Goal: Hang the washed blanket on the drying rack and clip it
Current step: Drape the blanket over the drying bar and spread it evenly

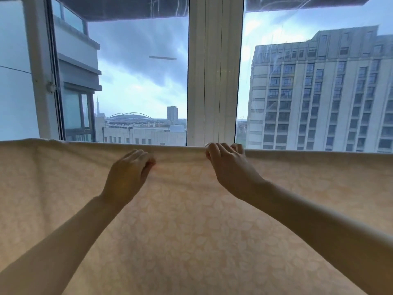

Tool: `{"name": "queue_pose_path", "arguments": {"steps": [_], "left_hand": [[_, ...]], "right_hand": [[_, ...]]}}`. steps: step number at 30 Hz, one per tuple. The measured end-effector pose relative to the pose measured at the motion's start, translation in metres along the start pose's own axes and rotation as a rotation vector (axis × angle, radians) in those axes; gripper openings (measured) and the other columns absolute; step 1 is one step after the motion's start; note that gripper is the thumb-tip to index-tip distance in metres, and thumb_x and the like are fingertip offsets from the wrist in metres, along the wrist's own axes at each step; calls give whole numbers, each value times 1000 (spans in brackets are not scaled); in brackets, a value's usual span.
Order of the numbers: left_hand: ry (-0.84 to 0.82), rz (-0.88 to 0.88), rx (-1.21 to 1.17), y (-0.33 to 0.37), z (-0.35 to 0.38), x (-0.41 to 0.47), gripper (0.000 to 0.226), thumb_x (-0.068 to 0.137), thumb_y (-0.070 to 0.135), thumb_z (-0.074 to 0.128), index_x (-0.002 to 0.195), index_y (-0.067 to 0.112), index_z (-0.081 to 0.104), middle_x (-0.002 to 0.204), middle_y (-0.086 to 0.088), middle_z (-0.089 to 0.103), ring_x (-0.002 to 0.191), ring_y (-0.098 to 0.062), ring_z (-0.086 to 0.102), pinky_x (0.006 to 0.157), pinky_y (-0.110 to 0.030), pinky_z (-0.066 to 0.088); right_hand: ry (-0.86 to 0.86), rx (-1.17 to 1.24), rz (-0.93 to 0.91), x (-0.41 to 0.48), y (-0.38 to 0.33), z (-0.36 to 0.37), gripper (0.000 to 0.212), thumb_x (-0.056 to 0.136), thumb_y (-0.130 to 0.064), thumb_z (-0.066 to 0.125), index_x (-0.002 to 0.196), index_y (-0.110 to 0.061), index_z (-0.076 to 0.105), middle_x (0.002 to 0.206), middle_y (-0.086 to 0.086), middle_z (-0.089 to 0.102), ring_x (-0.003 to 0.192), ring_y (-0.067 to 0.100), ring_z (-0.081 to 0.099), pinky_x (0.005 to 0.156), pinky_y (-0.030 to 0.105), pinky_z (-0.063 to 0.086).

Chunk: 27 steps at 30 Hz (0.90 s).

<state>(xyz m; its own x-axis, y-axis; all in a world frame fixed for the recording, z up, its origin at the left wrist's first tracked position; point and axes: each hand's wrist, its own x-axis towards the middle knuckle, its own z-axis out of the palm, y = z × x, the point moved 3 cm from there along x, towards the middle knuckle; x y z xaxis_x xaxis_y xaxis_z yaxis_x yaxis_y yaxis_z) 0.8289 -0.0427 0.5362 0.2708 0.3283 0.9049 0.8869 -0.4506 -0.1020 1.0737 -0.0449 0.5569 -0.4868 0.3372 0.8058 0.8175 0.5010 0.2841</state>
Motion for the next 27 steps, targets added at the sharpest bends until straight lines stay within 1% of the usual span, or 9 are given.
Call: {"name": "queue_pose_path", "arguments": {"steps": [3, 4, 6, 9, 13, 20, 22, 24, 27], "left_hand": [[-67, -4, -21, 5, 13, -15, 4, 82, 8, 70, 83, 10, 68, 81, -2, 67, 73, -19, 63, 65, -30, 52], [-81, 2, -16, 5, 14, -16, 5, 81, 7, 71, 83, 10, 68, 81, -2, 68, 73, -19, 64, 66, -31, 53], [-83, 12, 1, 5, 12, -10, 5, 82, 10, 72, 84, 12, 69, 82, 0, 69, 74, -18, 65, 71, -32, 52], [-12, 14, 7, 4, 2, 5, 3, 85, 16, 70, 85, 14, 67, 82, 3, 67, 74, -14, 62, 76, -28, 48], [14, -1, -1, 11, -3, 12, 6, 87, 20, 67, 85, 15, 64, 81, 5, 64, 74, -13, 58, 75, -30, 48], [-40, -59, 6, 2, 5, 6, 2, 91, 16, 62, 89, 17, 62, 86, 6, 61, 81, -13, 56, 75, -34, 50], [14, -145, -28, 2, 4, 10, 1, 93, 16, 59, 93, 15, 59, 88, 3, 59, 82, -14, 54, 74, -31, 49], [64, -185, -7, -1, 1, 18, 13, 94, 18, 58, 105, 13, 59, 101, -2, 61, 93, -17, 56, 80, -28, 48], [-67, -217, 27, -19, 3, 29, 33, 98, 28, 48, 125, 13, 58, 126, -4, 60, 118, -20, 52, 100, -33, 39]], "right_hand": [[-22, -50, -55, -11, -4, 7, 23, 83, 3, 58, 103, -7, 52, 121, 13, 57, 111, 25, 55, 96, 49, 40], [-37, -76, -66, -12, -5, 8, 23, 84, 1, 57, 105, -6, 52, 127, 15, 54, 116, 28, 52, 98, 51, 39], [-52, -94, -78, -10, -7, 6, 22, 88, -8, 57, 109, -7, 53, 126, 14, 55, 111, 29, 55, 95, 51, 42], [-30, 13, -49, 10, -5, -7, 21, 96, -22, 50, 115, -13, 50, 108, 4, 63, 92, 22, 63, 84, 43, 51], [-91, -5, -30, 26, -6, -1, 28, 101, -28, 43, 122, -12, 51, 108, 5, 65, 91, 22, 65, 83, 40, 54], [26, -170, -69, 15, -11, 23, 51, 85, -34, 68, 129, -15, 51, 103, 7, 65, 85, 24, 64, 75, 40, 54], [40, -179, -59, 13, -9, 29, 59, 82, -30, 72, 134, -19, 46, 102, 6, 63, 83, 22, 62, 74, 38, 52], [55, -187, -47, 10, -7, 35, 70, 78, -21, 78, 138, -23, 42, 102, 4, 61, 82, 20, 58, 74, 36, 49], [122, -173, -54, 7, -3, 36, 75, 72, -7, 78, 137, -26, 46, 104, 2, 60, 81, 18, 55, 73, 35, 46]]}}
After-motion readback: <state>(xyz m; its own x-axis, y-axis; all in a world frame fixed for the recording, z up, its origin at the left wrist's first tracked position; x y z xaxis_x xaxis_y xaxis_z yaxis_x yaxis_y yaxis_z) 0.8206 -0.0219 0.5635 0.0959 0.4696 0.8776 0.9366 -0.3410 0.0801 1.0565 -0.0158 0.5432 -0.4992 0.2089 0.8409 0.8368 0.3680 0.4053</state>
